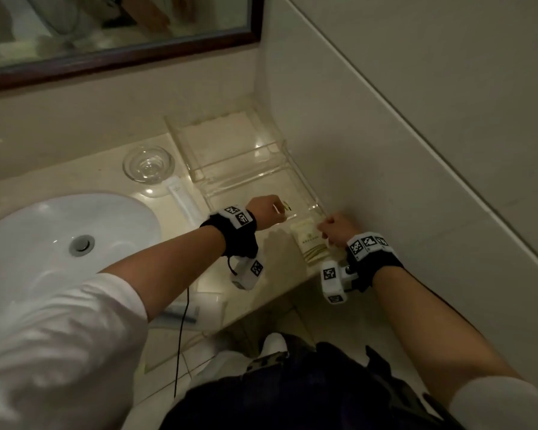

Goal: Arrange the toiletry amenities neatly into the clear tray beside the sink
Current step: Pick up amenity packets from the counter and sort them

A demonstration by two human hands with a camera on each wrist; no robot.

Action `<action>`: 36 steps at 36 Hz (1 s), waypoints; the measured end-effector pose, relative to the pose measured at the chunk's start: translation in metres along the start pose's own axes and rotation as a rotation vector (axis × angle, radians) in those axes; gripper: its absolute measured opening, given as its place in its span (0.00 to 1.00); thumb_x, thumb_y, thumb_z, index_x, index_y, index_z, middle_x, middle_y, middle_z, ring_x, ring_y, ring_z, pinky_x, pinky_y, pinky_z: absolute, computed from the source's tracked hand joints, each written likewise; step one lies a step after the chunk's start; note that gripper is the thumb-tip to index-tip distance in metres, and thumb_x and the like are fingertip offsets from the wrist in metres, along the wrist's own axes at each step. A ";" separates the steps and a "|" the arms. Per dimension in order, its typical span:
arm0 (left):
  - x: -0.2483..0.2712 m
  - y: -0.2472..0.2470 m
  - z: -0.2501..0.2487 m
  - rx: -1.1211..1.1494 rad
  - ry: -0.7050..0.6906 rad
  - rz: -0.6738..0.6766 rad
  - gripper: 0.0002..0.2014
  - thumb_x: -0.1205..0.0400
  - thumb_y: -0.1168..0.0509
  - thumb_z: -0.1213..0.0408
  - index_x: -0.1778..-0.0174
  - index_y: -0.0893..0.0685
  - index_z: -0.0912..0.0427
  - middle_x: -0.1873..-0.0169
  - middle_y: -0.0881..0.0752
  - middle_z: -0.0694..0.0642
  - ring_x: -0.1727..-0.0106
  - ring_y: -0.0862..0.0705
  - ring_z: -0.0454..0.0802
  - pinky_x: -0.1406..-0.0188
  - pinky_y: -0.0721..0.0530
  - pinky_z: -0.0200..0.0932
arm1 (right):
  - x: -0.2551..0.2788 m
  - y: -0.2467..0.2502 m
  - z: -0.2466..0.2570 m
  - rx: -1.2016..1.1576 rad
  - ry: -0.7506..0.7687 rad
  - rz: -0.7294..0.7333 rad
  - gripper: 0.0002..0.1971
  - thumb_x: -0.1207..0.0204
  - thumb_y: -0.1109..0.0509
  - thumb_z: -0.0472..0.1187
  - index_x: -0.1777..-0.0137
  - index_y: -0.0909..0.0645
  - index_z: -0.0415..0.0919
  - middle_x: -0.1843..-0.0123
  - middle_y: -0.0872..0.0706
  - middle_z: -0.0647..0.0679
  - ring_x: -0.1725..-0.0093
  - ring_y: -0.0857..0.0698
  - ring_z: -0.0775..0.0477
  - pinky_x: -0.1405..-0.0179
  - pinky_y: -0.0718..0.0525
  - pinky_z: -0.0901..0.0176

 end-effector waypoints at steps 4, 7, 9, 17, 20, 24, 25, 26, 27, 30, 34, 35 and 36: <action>-0.003 -0.016 -0.016 -0.088 -0.046 0.010 0.16 0.20 0.31 0.56 0.39 0.18 0.58 0.40 0.16 0.60 0.38 0.19 0.56 0.46 0.25 0.41 | 0.006 0.003 -0.025 0.036 -0.073 -0.018 0.09 0.21 0.32 0.44 0.57 0.26 0.39 0.53 0.15 0.40 0.62 0.19 0.45 0.62 0.22 0.56; -0.007 -0.027 -0.024 -0.155 -0.067 0.034 0.18 0.20 0.31 0.55 0.38 0.19 0.59 0.38 0.18 0.61 0.36 0.20 0.58 0.43 0.24 0.44 | 0.010 0.000 -0.038 0.123 -0.096 0.010 0.13 0.22 0.30 0.46 0.49 0.21 0.34 0.48 0.13 0.37 0.55 0.15 0.41 0.54 0.17 0.51; -0.008 -0.034 -0.028 -0.203 -0.078 0.049 0.19 0.20 0.32 0.54 0.37 0.21 0.59 0.38 0.18 0.61 0.37 0.21 0.58 0.42 0.24 0.46 | 0.012 -0.002 -0.042 0.220 -0.103 0.024 0.21 0.23 0.29 0.49 0.42 0.20 0.31 0.44 0.13 0.36 0.46 0.14 0.37 0.48 0.17 0.50; -0.016 -0.055 -0.041 -0.389 -0.100 0.083 0.26 0.18 0.36 0.53 0.27 0.31 0.61 0.35 0.21 0.64 0.36 0.20 0.62 0.46 0.23 0.49 | 0.017 -0.005 -0.054 0.298 -0.127 -0.017 0.29 0.25 0.29 0.56 0.35 0.26 0.34 0.40 0.17 0.39 0.45 0.17 0.40 0.50 0.22 0.53; -0.015 -0.060 -0.044 -0.448 -0.108 0.103 0.26 0.18 0.36 0.54 0.27 0.32 0.63 0.35 0.21 0.65 0.37 0.19 0.63 0.45 0.21 0.51 | 0.016 -0.005 -0.053 0.301 -0.123 -0.018 0.31 0.27 0.28 0.58 0.35 0.25 0.34 0.39 0.17 0.39 0.41 0.17 0.38 0.49 0.20 0.52; -0.014 -0.069 -0.048 -0.517 -0.120 0.129 0.27 0.19 0.35 0.55 0.28 0.34 0.64 0.36 0.20 0.65 0.39 0.18 0.63 0.44 0.17 0.53 | 0.012 -0.007 -0.051 0.290 -0.123 -0.012 0.27 0.30 0.26 0.60 0.43 0.23 0.37 0.47 0.16 0.41 0.48 0.15 0.40 0.56 0.20 0.55; -0.014 -0.069 -0.048 -0.530 -0.119 0.129 0.27 0.19 0.34 0.55 0.28 0.33 0.64 0.37 0.20 0.65 0.39 0.18 0.64 0.44 0.17 0.54 | 0.011 -0.008 -0.051 0.284 -0.123 -0.014 0.25 0.31 0.25 0.59 0.48 0.23 0.39 0.50 0.16 0.42 0.51 0.15 0.40 0.58 0.20 0.55; -0.014 -0.070 -0.047 -0.540 -0.118 0.127 0.27 0.19 0.34 0.55 0.29 0.32 0.64 0.37 0.20 0.65 0.40 0.18 0.64 0.44 0.17 0.54 | 0.010 -0.010 -0.050 0.278 -0.122 -0.013 0.23 0.31 0.25 0.59 0.51 0.23 0.40 0.52 0.16 0.42 0.53 0.14 0.40 0.60 0.20 0.55; -0.015 -0.072 -0.047 -0.546 -0.117 0.129 0.26 0.20 0.34 0.54 0.30 0.32 0.64 0.38 0.19 0.64 0.40 0.18 0.63 0.45 0.17 0.54 | 0.008 -0.012 -0.050 0.271 -0.120 -0.011 0.23 0.31 0.24 0.58 0.52 0.22 0.39 0.52 0.15 0.41 0.53 0.14 0.40 0.61 0.20 0.55; -0.018 -0.077 -0.043 -0.558 -0.102 0.142 0.26 0.19 0.33 0.55 0.30 0.31 0.64 0.39 0.19 0.63 0.41 0.17 0.62 0.50 0.20 0.50 | 0.004 -0.017 -0.051 0.246 -0.108 -0.009 0.25 0.32 0.24 0.57 0.46 0.20 0.36 0.49 0.13 0.42 0.51 0.13 0.40 0.55 0.15 0.52; -0.022 -0.080 -0.040 -0.565 -0.081 0.128 0.25 0.19 0.34 0.56 0.30 0.31 0.65 0.38 0.19 0.63 0.40 0.17 0.61 0.53 0.22 0.48 | 0.001 -0.021 -0.055 0.207 -0.096 -0.017 0.25 0.31 0.24 0.56 0.43 0.20 0.37 0.48 0.13 0.41 0.52 0.14 0.40 0.54 0.15 0.52; -0.023 -0.080 -0.039 -0.565 -0.078 0.127 0.25 0.19 0.34 0.56 0.30 0.31 0.65 0.38 0.19 0.63 0.40 0.17 0.61 0.52 0.22 0.48 | 0.001 -0.021 -0.055 0.201 -0.091 -0.021 0.25 0.31 0.24 0.56 0.43 0.20 0.36 0.49 0.13 0.41 0.52 0.14 0.40 0.55 0.15 0.53; -0.023 -0.081 -0.039 -0.562 -0.076 0.125 0.25 0.19 0.34 0.56 0.30 0.31 0.65 0.38 0.19 0.63 0.40 0.18 0.61 0.52 0.22 0.48 | 0.001 -0.021 -0.056 0.197 -0.093 -0.019 0.26 0.32 0.24 0.56 0.43 0.20 0.36 0.49 0.14 0.41 0.52 0.13 0.40 0.56 0.16 0.54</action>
Point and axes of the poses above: each hand's wrist, its own x-axis away from the middle knuckle, its own y-axis out of the back of the hand, z = x × y, the point moved 9 cm from there along -x, towards the middle knuckle
